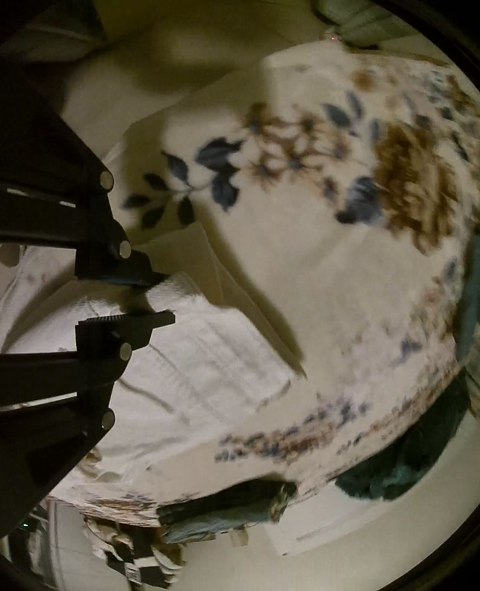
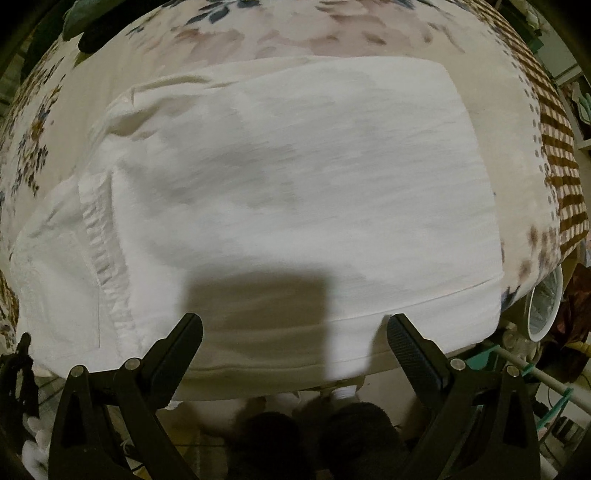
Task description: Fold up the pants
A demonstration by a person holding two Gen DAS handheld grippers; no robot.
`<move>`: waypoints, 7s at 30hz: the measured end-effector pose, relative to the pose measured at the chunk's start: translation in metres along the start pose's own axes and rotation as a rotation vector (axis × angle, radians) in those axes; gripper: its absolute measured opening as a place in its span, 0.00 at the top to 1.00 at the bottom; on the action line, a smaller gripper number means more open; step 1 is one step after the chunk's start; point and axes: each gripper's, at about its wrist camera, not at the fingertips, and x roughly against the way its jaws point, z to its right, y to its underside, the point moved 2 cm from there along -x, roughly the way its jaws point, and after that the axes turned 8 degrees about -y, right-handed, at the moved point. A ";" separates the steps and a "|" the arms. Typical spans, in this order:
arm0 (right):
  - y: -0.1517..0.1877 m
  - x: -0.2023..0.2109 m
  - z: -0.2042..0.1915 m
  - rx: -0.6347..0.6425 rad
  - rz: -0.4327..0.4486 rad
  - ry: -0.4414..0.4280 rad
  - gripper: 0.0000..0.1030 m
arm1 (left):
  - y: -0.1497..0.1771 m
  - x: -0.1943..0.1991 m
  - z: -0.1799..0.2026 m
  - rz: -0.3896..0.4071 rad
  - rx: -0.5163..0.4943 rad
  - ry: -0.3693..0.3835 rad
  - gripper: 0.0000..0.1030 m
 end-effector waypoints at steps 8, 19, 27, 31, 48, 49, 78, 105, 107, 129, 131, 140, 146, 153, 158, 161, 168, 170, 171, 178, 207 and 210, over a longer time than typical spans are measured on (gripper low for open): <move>0.003 0.001 0.022 -0.004 -0.021 -0.026 0.01 | -0.002 0.013 -0.012 -0.009 -0.001 0.058 0.69; -0.001 -0.001 0.037 -0.049 -0.038 -0.044 0.01 | -0.002 -0.017 -0.030 0.004 0.099 0.142 0.46; -0.007 0.004 0.037 -0.055 -0.030 -0.051 0.01 | -0.004 -0.025 -0.017 0.064 0.087 0.197 0.45; -0.006 0.003 0.037 -0.061 -0.038 -0.061 0.01 | 0.001 -0.014 -0.026 0.085 0.125 0.233 0.67; 0.002 0.004 0.061 -0.060 -0.059 -0.110 0.01 | -0.003 -0.015 -0.007 0.157 0.138 0.307 0.81; -0.001 0.004 0.061 -0.061 -0.059 -0.115 0.01 | -0.003 -0.005 0.000 0.178 0.107 0.301 0.82; 0.033 0.112 0.356 -0.351 0.194 -0.088 0.01 | 0.329 0.081 0.360 -0.082 -0.871 0.579 0.85; -0.059 0.066 0.298 -0.180 0.135 -0.625 0.01 | 0.175 0.040 0.302 -0.064 -0.765 -0.018 0.14; -0.065 0.046 0.292 -0.191 0.109 -0.657 0.01 | 0.157 0.026 0.290 -0.065 -0.751 -0.065 0.14; -0.074 0.088 0.326 -0.222 0.231 -0.418 0.90 | 0.128 -0.093 0.350 -0.236 -0.595 -0.005 0.45; -0.076 0.080 0.328 -0.218 0.219 -0.410 0.90 | 0.122 -0.096 0.345 -0.254 -0.571 0.020 0.48; -0.071 0.082 0.342 -0.295 0.183 -0.459 0.43 | 0.120 -0.036 0.334 -0.249 -0.563 0.137 0.48; -0.015 0.100 0.368 -0.432 0.211 -0.552 0.34 | 0.158 0.001 0.292 -0.275 -0.574 0.137 0.35; 0.035 0.046 0.341 -0.537 0.099 -0.730 0.26 | 0.203 -0.026 0.260 -0.378 -0.515 0.113 0.18; 0.032 0.008 0.317 -0.519 0.093 -0.745 0.18 | 0.218 -0.051 0.259 -0.416 -0.533 0.097 0.18; 0.030 0.009 0.310 -0.526 0.142 -0.836 0.15 | 0.218 -0.056 0.260 -0.416 -0.547 0.105 0.14; 0.016 0.001 0.285 -0.443 0.127 -0.811 0.11 | 0.219 -0.060 0.262 -0.417 -0.569 0.121 0.10; 0.011 0.002 0.286 -0.485 0.130 -0.904 0.11 | 0.218 -0.060 0.263 -0.418 -0.571 0.121 0.10; 0.009 0.004 0.282 -0.479 0.138 -0.970 0.11 | 0.218 -0.061 0.265 -0.419 -0.571 0.123 0.10; 0.006 -0.005 0.273 -0.351 0.146 -0.943 0.16 | 0.215 -0.063 0.265 -0.420 -0.559 0.144 0.10; -0.079 0.250 0.137 -0.145 0.375 -0.838 0.73 | 0.069 0.125 0.400 -0.180 -0.633 0.337 0.80; -0.131 0.271 0.099 -0.131 0.416 -0.842 0.73 | 0.017 0.118 0.436 -0.151 -0.628 0.364 0.80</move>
